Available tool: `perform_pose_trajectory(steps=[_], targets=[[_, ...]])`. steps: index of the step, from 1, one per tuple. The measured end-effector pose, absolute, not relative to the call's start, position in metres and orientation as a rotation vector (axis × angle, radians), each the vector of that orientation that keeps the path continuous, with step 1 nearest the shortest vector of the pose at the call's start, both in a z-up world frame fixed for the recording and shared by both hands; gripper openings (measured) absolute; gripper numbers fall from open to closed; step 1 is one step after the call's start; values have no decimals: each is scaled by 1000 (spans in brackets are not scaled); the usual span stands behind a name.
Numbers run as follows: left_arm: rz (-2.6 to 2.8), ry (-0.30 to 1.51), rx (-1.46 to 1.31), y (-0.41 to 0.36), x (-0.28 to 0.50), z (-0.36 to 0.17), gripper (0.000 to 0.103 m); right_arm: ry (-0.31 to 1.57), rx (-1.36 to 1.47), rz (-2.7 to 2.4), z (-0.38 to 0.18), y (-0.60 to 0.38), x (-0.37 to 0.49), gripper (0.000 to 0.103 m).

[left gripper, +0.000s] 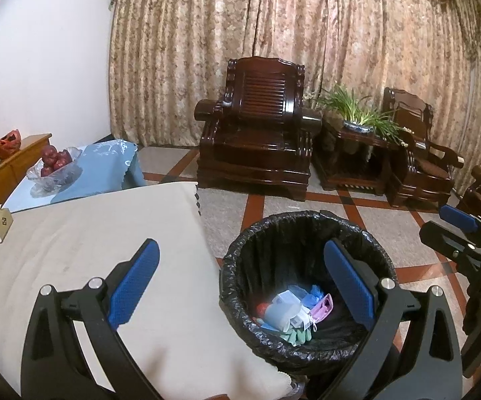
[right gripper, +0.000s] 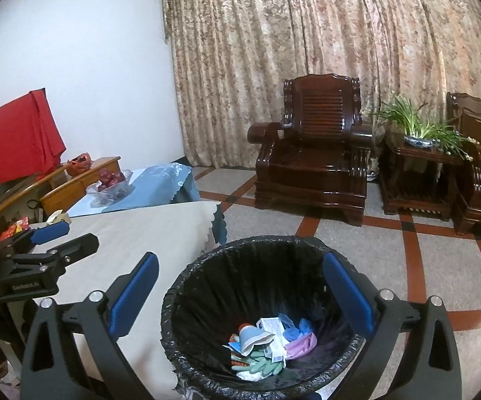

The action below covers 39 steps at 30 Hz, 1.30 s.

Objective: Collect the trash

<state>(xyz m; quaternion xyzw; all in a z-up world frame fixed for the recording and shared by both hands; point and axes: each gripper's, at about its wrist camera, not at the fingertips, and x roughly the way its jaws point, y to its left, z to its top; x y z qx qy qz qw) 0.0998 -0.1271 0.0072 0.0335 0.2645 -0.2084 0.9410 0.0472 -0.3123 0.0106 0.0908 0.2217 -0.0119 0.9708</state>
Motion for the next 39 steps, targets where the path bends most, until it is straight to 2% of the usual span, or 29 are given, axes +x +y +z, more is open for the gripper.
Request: perform_pose_trajectory(steps=[39], targets=[[-416,535,67,-119,98,11,96,441,174,-13,12,-302,48,97]])
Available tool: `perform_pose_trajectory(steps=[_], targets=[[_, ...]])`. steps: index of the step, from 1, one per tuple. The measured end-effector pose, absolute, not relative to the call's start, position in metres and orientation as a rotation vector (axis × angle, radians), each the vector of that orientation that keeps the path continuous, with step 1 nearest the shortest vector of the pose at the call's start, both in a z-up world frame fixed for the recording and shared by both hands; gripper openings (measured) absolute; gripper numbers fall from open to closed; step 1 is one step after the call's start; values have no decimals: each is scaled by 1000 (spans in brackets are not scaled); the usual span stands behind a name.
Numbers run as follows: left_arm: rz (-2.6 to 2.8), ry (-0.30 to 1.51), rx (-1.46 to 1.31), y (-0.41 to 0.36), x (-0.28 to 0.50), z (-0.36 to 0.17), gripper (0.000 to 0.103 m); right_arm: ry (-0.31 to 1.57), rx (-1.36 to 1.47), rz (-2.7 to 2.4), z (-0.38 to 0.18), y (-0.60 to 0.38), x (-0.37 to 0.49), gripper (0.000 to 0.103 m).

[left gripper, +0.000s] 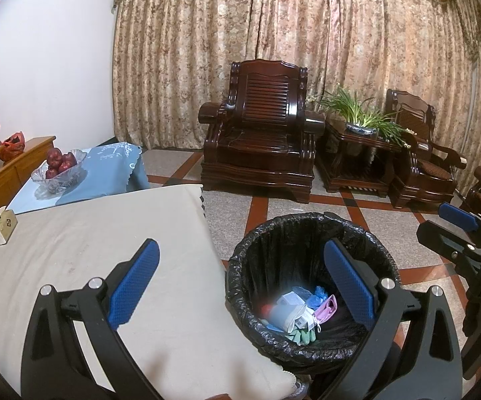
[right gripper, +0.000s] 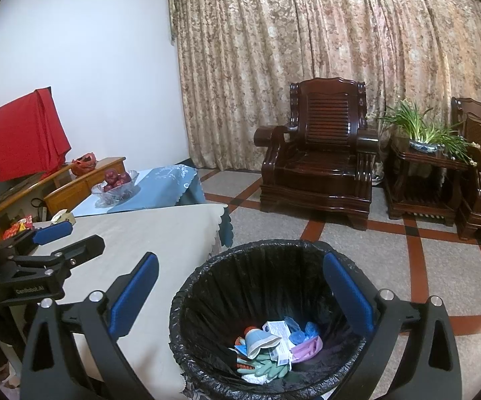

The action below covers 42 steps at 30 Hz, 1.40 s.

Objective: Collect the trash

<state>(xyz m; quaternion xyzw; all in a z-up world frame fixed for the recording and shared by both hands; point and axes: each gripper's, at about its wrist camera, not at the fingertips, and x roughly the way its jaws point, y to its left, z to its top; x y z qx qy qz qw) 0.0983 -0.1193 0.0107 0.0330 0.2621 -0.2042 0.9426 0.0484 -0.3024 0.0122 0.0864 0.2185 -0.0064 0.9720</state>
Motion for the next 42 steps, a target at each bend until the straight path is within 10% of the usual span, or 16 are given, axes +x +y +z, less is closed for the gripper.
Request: perform_pose_trajectory(steps=[42], targets=[[-414,535,68,-117,99,12,96,442,168,-13,12,-295,50,97]])
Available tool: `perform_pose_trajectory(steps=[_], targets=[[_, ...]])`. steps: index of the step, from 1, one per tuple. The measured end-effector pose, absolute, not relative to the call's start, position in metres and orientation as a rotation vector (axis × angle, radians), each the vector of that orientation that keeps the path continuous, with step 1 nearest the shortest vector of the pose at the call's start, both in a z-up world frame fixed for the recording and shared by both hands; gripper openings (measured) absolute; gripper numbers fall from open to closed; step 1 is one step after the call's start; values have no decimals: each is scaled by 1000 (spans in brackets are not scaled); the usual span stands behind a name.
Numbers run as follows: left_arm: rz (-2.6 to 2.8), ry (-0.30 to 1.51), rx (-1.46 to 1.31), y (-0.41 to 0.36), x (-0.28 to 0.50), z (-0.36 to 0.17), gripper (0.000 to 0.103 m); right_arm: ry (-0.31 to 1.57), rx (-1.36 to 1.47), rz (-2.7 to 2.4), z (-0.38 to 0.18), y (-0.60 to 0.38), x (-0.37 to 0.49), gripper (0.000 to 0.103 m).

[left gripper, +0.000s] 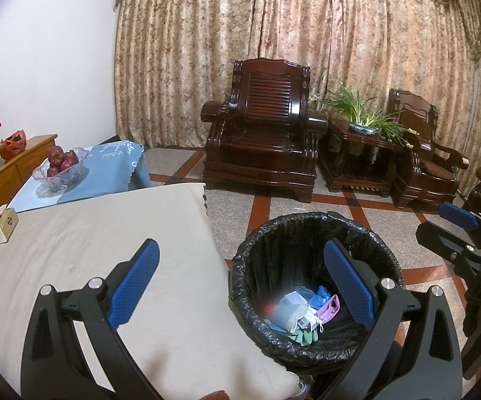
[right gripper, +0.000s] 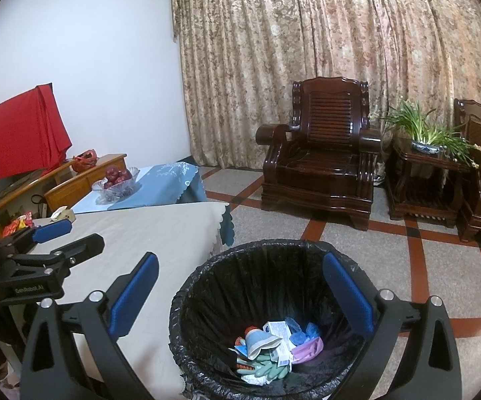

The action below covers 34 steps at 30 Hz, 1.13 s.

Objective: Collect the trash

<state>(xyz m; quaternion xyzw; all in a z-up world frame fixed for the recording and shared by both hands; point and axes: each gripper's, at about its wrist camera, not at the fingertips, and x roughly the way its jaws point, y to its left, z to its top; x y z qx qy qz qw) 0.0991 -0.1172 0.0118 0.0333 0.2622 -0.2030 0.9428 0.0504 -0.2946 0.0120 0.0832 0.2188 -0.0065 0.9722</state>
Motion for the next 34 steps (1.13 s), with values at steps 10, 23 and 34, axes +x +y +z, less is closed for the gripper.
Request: perform_pose_trajectory(steps=[10,23,34], targets=[[-414,534,69,-118,99,12,96,441,163,-9,13,-292,53,97],[-415,535,70,-118,99,12,96,445,164,-10,13,-292,55,97],[-418,543,71,-104,105,12,96,446,165,-8,14,-296,56,97]])
